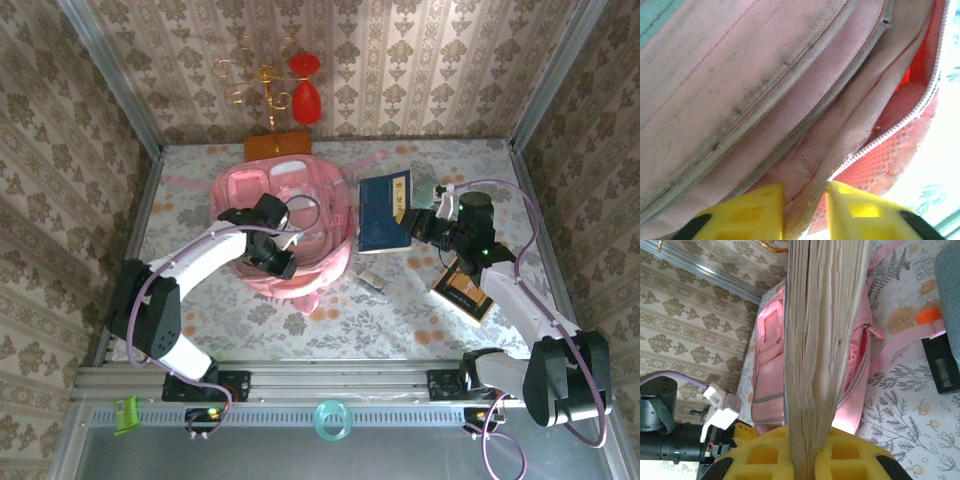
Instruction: Pack the student bag
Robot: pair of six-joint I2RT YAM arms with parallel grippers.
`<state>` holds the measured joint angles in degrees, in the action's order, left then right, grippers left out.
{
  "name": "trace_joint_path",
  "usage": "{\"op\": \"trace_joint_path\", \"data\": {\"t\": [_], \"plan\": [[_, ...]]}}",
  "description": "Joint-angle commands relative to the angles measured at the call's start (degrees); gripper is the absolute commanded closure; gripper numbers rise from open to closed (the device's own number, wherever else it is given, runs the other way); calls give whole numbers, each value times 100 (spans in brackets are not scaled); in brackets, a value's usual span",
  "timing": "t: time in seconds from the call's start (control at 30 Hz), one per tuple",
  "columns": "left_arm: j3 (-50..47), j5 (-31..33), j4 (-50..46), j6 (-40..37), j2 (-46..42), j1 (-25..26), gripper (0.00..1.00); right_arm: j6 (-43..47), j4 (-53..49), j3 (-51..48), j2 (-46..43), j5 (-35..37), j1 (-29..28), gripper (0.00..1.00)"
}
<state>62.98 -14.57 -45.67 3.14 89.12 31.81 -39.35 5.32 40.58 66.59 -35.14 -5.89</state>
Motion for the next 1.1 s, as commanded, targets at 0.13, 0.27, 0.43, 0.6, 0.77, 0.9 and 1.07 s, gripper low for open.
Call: {"op": "trace_joint_path", "data": {"t": [0.13, 0.27, 0.43, 0.6, 0.77, 0.9, 1.07], "plan": [[60, -673, -90, -38, -30, -373, 76, 66, 124, 154, 65, -227, -9, 100], [116, -423, -241, -54, 99, -384, 85, 92, 92, 152, 39, -210, -9, 100], [78, -622, -51, -74, 15, -345, 99, 77, 11, 170, 22, -205, -9, 100], [40, -659, 247, 39, -277, -289, 100, -7, -365, 255, -23, -227, -17, 100], [-224, -1118, 1316, 671, -1083, -323, 100, -462, -537, 153, -159, -749, -316, 100], [53, -951, 1286, 717, -1289, -369, 100, -488, -907, 160, -218, -1359, -786, 100], [287, -826, 1223, 680, -1461, -403, 100, -571, -1126, -103, -292, -1558, -1255, 100]]}}
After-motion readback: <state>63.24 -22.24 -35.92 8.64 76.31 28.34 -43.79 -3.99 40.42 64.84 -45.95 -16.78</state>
